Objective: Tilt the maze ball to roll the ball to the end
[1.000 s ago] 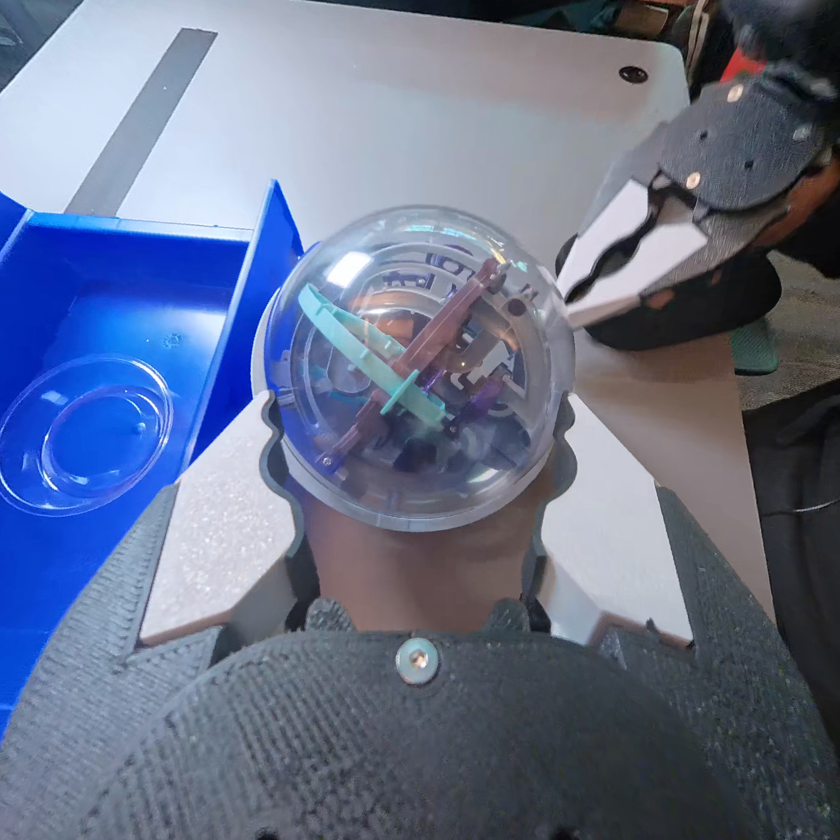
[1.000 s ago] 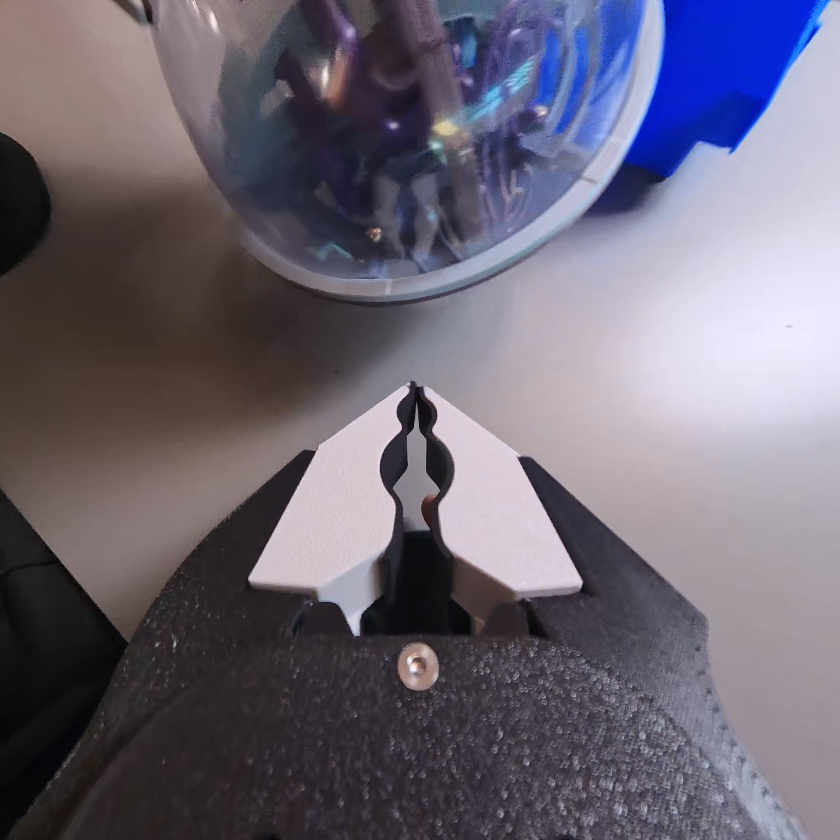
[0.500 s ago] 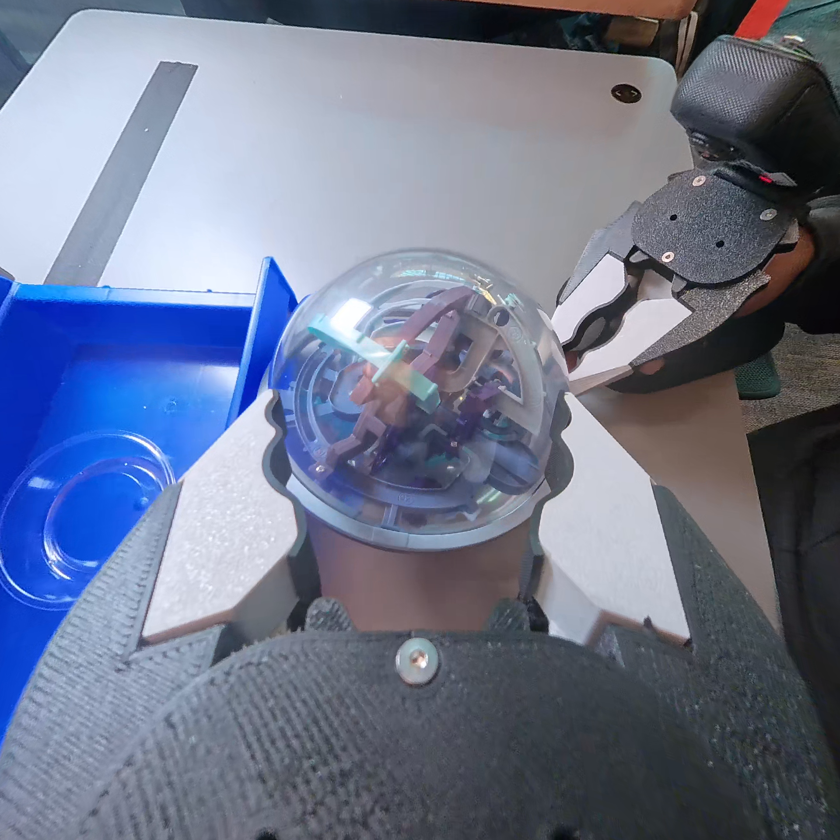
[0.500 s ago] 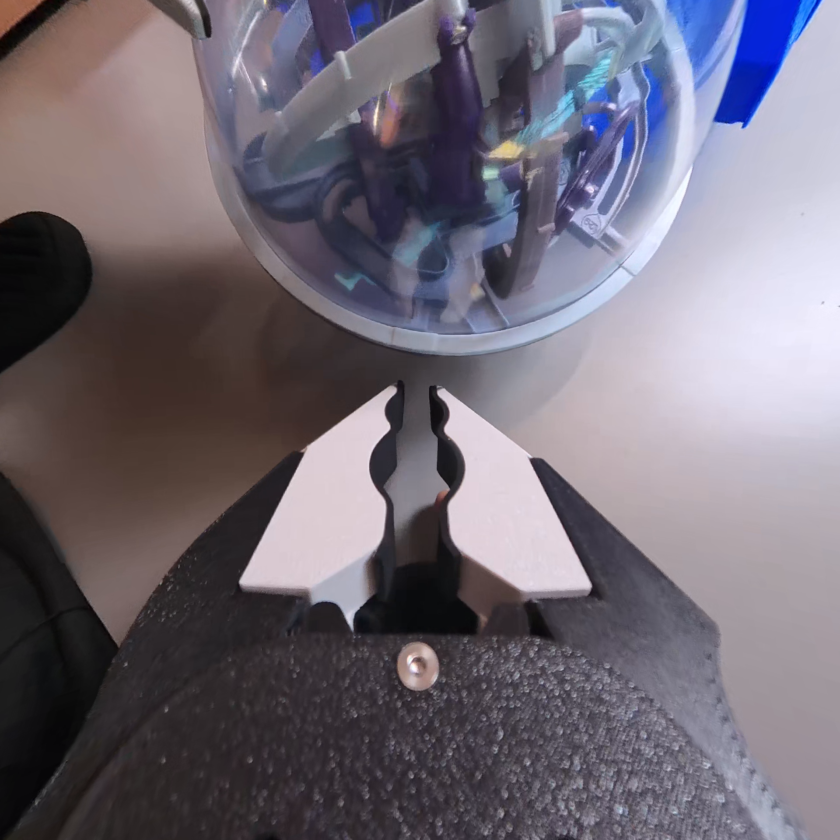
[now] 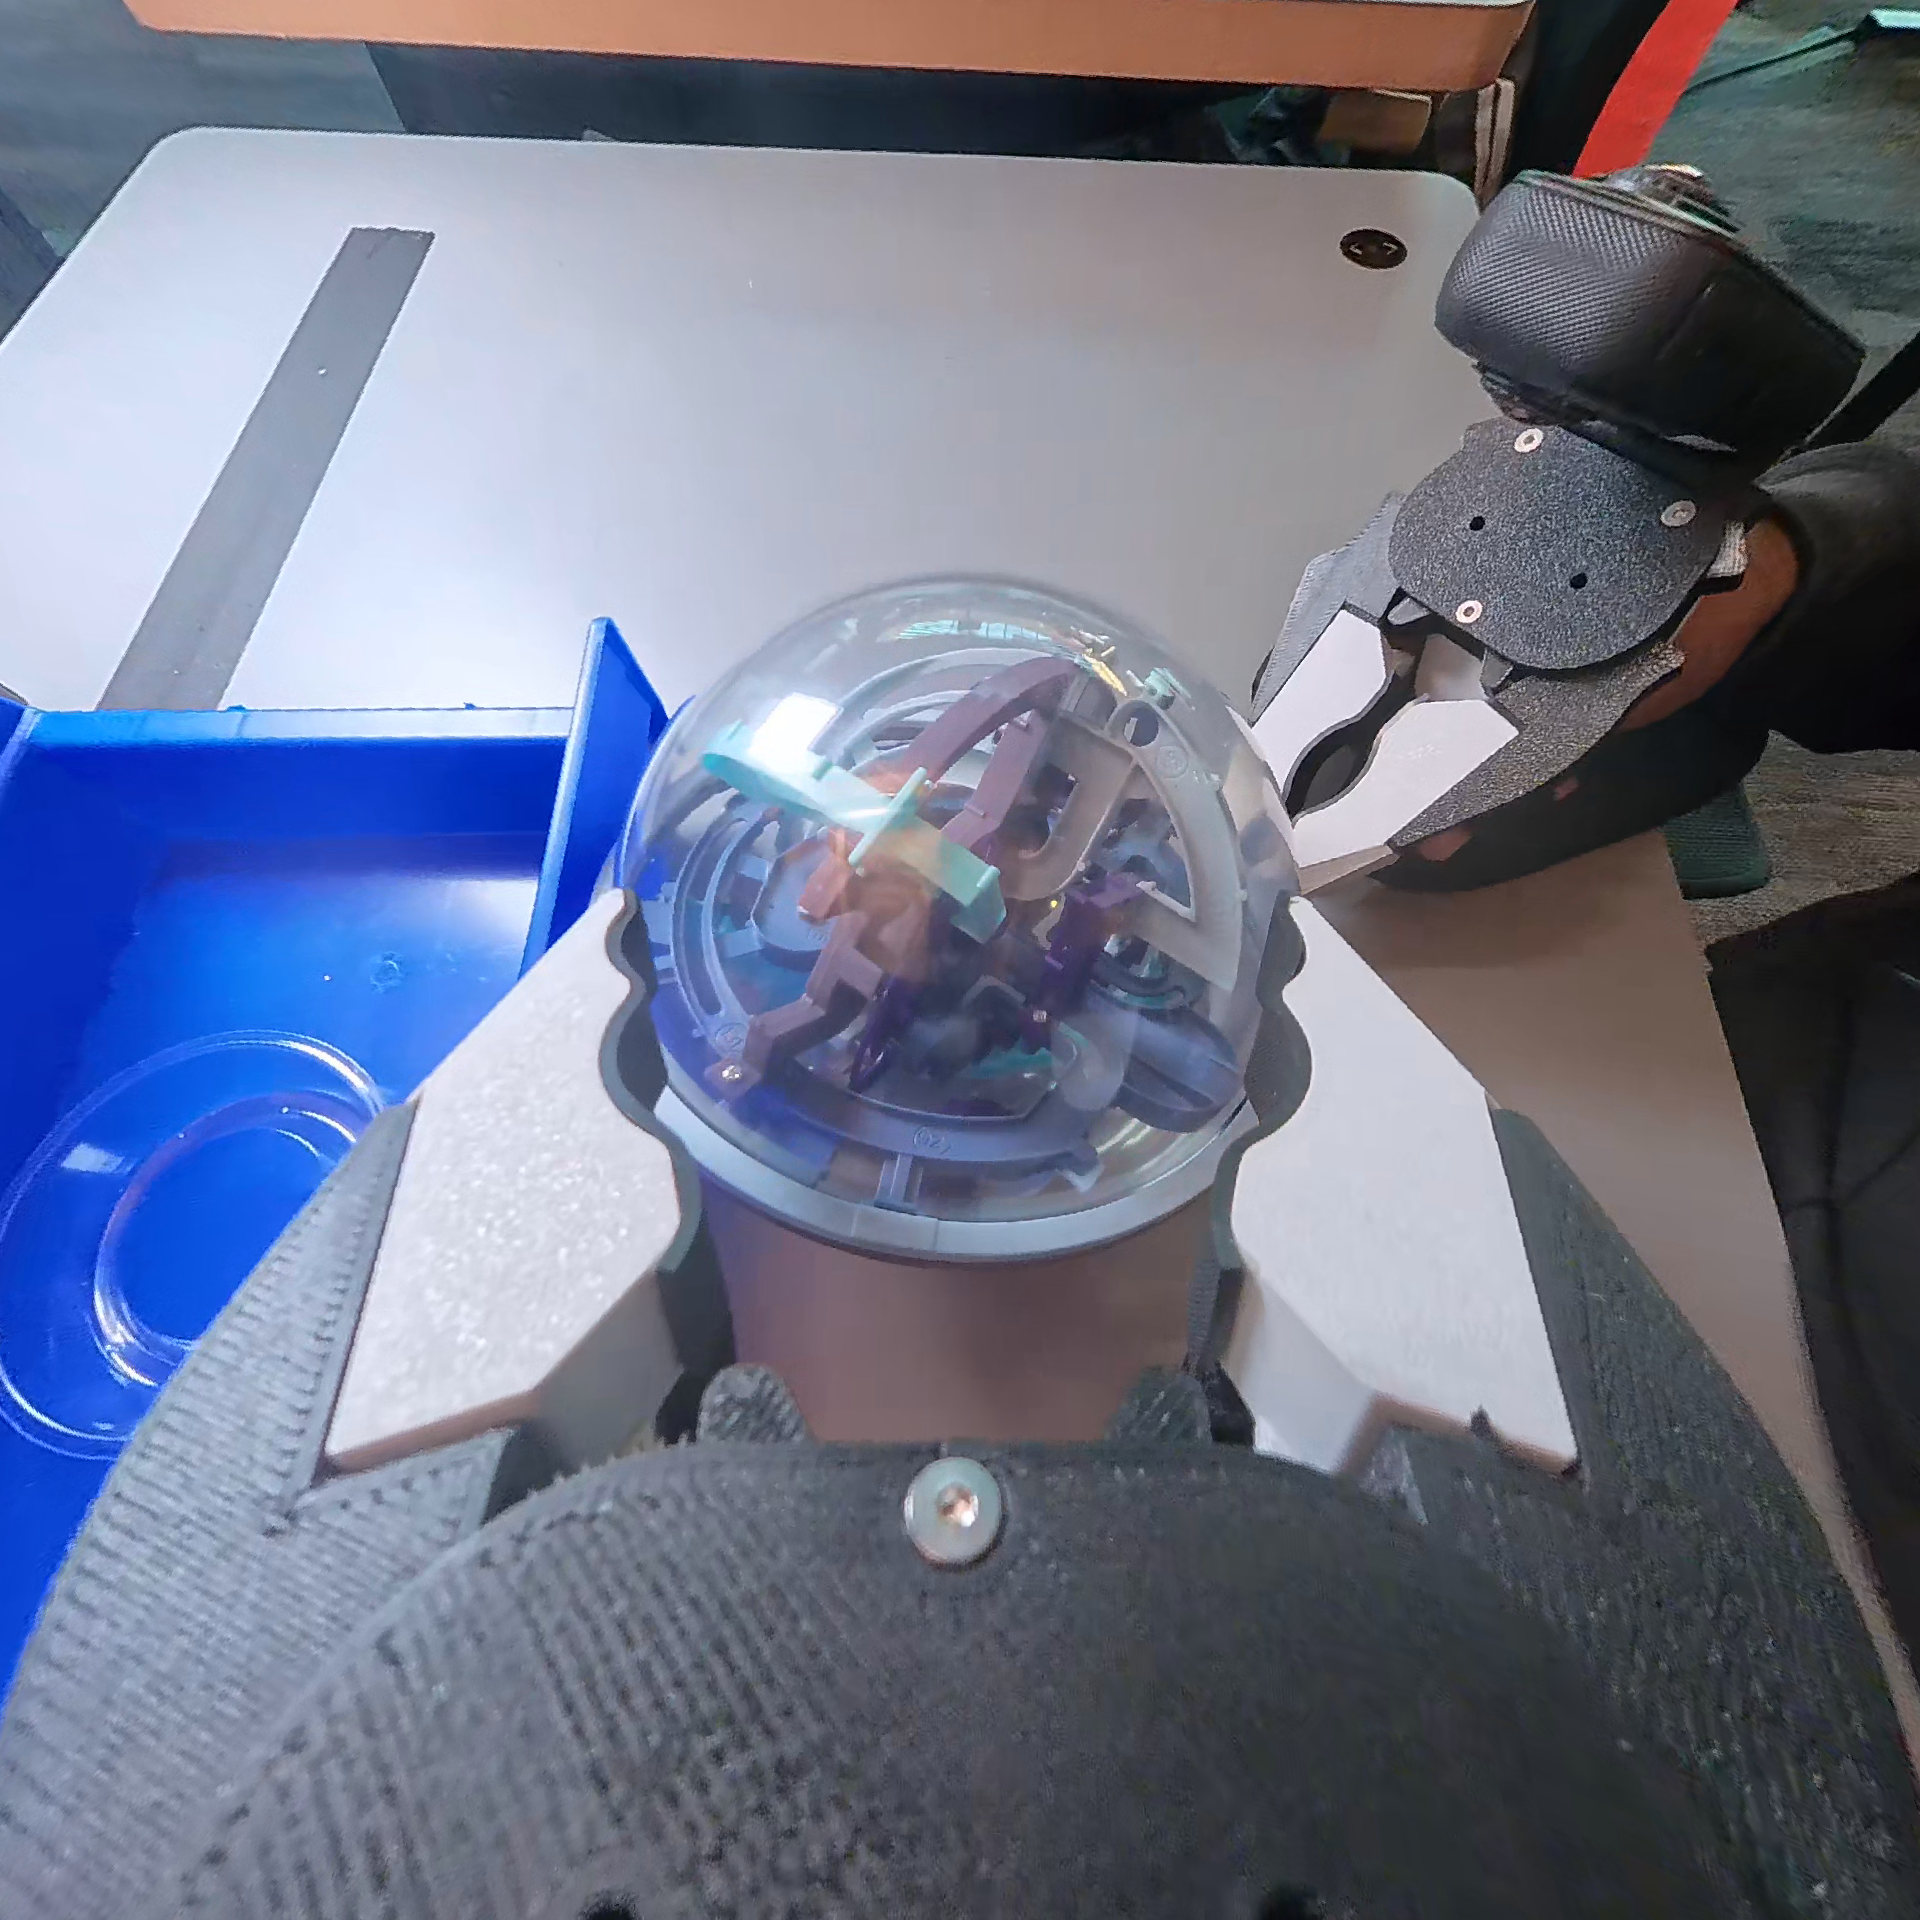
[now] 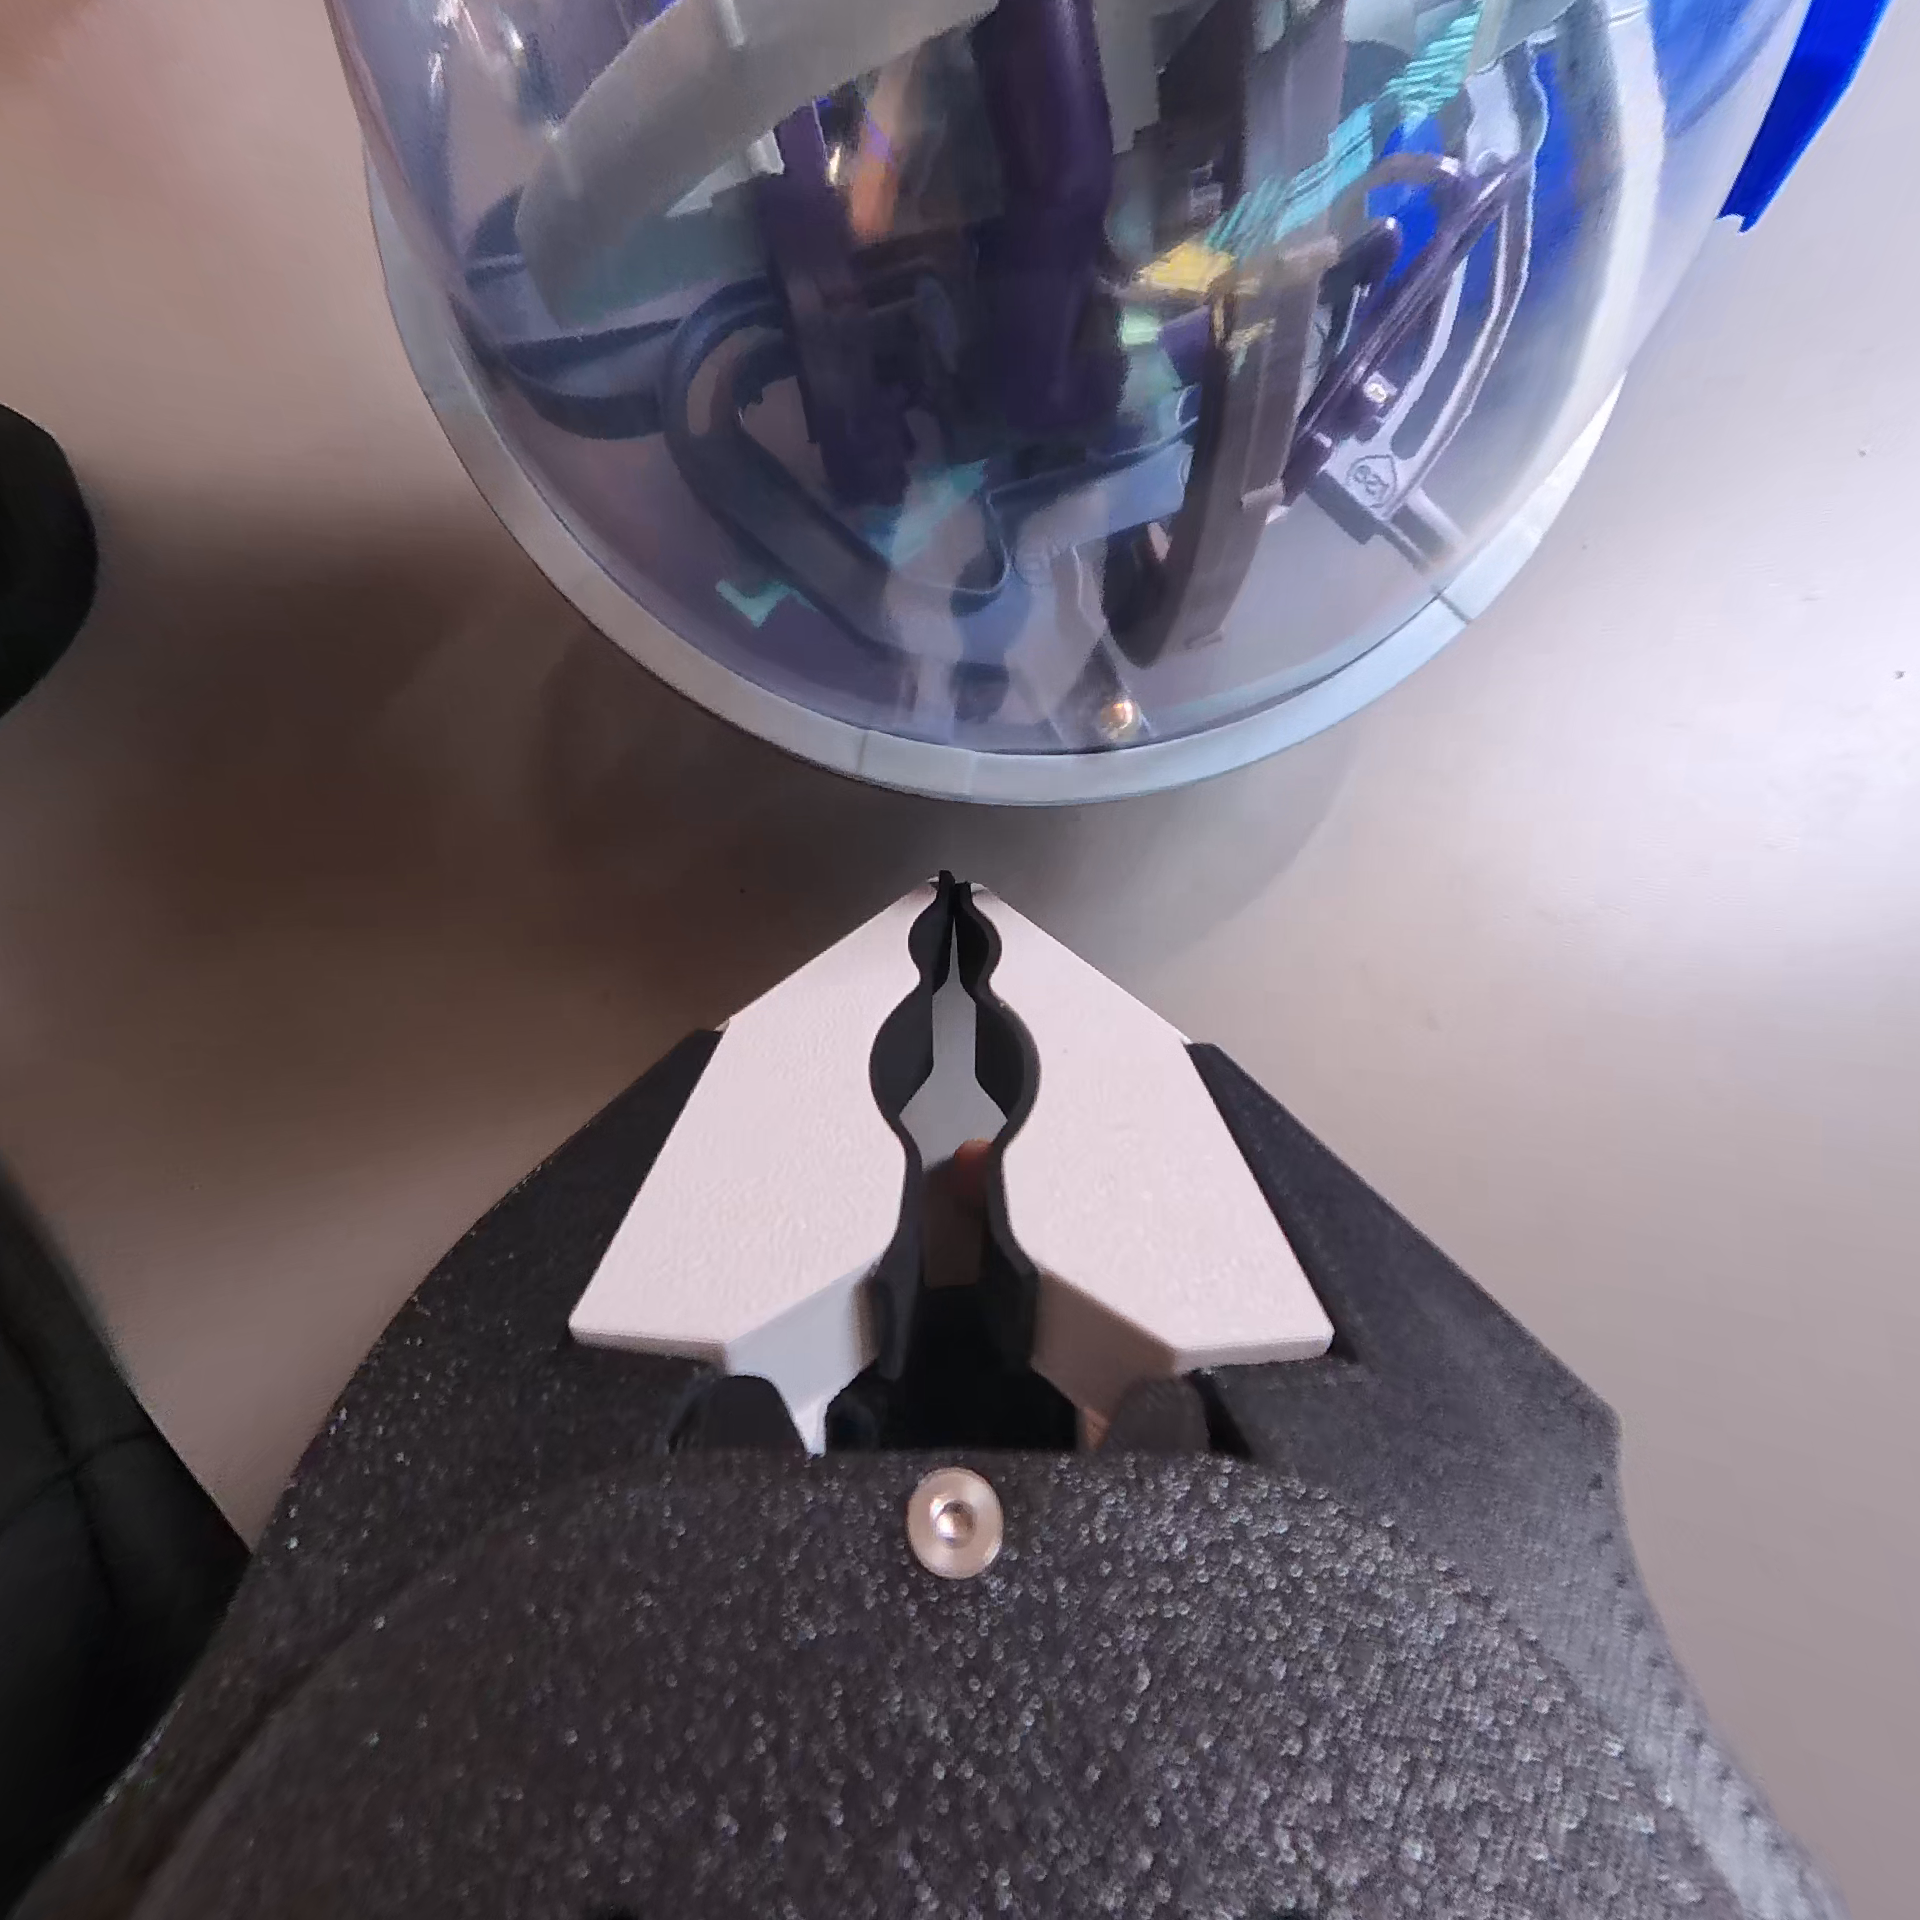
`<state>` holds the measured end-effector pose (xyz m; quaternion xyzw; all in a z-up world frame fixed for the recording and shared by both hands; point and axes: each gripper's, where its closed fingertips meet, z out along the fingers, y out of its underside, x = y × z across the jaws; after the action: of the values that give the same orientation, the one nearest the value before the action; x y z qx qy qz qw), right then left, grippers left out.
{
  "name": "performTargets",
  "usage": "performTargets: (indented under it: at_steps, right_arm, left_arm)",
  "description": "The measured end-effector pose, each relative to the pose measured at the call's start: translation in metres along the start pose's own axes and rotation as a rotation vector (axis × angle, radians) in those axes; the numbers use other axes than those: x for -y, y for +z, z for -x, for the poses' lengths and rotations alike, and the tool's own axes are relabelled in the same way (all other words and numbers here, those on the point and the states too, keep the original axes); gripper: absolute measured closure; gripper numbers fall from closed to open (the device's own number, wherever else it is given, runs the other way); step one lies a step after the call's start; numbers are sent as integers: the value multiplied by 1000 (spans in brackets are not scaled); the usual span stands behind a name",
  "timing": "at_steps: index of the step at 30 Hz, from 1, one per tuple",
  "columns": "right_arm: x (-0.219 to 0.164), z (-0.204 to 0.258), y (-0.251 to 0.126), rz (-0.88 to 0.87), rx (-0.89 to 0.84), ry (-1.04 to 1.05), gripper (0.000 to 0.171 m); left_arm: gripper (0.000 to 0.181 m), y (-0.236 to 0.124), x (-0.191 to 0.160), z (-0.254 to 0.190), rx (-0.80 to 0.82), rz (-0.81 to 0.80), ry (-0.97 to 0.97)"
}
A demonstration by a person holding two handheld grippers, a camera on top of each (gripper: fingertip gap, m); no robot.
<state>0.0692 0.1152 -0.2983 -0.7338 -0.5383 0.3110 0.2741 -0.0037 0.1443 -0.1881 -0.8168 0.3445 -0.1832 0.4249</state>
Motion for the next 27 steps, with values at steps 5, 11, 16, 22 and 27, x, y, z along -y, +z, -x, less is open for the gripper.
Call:
performTargets:
  at_steps: [5,11,16,22,27]
  right_arm:
    - [0,0,0,-1,2,-3,171]
    - [1,1,0,-3,13,-1,171]
    - [1,1,0,-5,15,2,171]
    - [1,1,0,-5,0,-16,171]
    - [1,0,0,-9,-30,-41,171]
  left_arm:
    - [65,1,2,-1,-6,-11,19]
    - [65,2,3,-2,-10,-23,32]
    - [65,1,2,-3,-16,-24,36]
    - [66,-1,1,-6,-26,-39,57]
    - [67,-2,-2,-16,-48,-52,118]
